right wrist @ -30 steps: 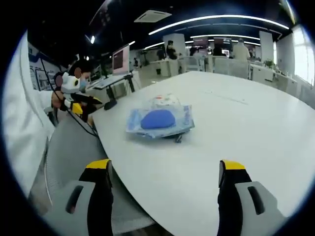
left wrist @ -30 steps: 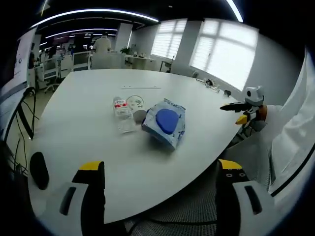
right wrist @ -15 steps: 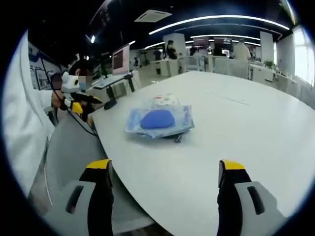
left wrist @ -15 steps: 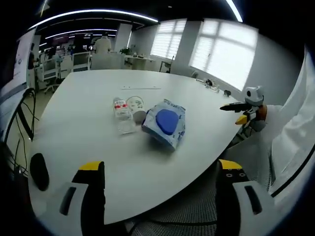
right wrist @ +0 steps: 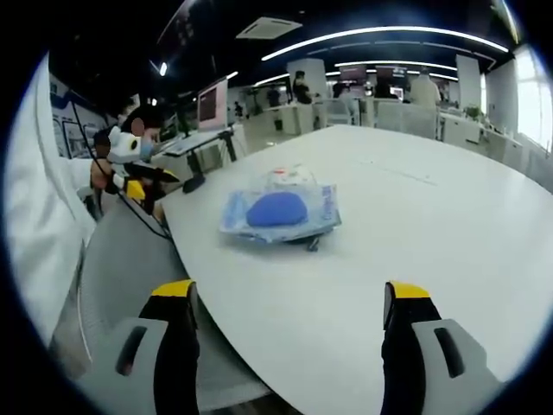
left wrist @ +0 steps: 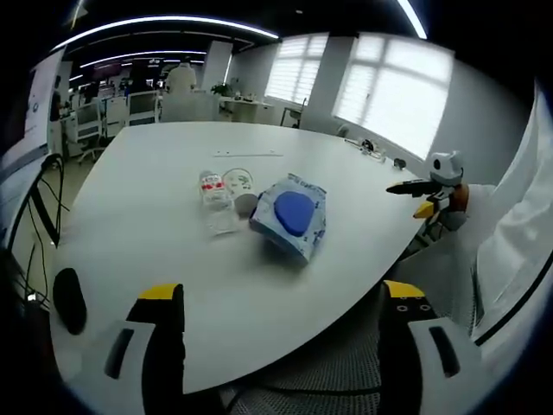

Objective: Arrange the tabletop items into an orderly group along one side of the table until the central work area is clear of visible clutter.

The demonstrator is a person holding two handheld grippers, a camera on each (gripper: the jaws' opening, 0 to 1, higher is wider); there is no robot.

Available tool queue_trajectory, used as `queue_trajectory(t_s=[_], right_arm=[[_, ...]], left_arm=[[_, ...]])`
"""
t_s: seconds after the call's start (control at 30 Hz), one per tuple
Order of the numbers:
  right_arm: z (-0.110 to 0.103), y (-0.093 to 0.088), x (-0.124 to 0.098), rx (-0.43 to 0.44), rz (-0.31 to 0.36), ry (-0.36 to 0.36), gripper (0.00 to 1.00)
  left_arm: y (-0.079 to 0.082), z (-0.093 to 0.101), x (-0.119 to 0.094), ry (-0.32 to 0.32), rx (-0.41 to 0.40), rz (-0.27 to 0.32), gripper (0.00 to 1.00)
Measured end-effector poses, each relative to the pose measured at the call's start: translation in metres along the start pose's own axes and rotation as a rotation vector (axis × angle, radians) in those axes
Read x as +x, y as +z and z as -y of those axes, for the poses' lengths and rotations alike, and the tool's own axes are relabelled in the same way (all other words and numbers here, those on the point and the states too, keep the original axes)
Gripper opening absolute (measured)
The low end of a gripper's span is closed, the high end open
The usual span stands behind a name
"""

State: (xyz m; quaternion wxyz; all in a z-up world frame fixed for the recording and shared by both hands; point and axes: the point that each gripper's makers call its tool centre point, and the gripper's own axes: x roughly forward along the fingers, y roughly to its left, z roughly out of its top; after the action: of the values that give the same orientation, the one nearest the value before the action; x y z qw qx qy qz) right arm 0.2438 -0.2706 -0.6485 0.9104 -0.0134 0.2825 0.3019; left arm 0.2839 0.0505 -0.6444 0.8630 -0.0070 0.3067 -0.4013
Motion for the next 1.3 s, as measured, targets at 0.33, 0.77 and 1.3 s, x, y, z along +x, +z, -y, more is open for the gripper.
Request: queue_trajectory(t_s=[0.33, 0.77, 1.3], right_arm=[[0.000, 0.000, -0.001, -0.002, -0.002, 0.000, 0.87], [0.003, 0.006, 0.000, -0.017, 0.001, 0.005, 0.87], [0.009, 0.017, 0.003, -0.041, 0.003, 0.009, 0.86]], left_arm=[[0.000, 0.000, -0.001, 0.004, 0.000, -0.001, 0.96], [0.005, 0.000, -0.003, 0.007, 0.006, 0.005, 0.96], [0.017, 0.000, -0.003, 0.011, 0.024, 0.012, 0.95]])
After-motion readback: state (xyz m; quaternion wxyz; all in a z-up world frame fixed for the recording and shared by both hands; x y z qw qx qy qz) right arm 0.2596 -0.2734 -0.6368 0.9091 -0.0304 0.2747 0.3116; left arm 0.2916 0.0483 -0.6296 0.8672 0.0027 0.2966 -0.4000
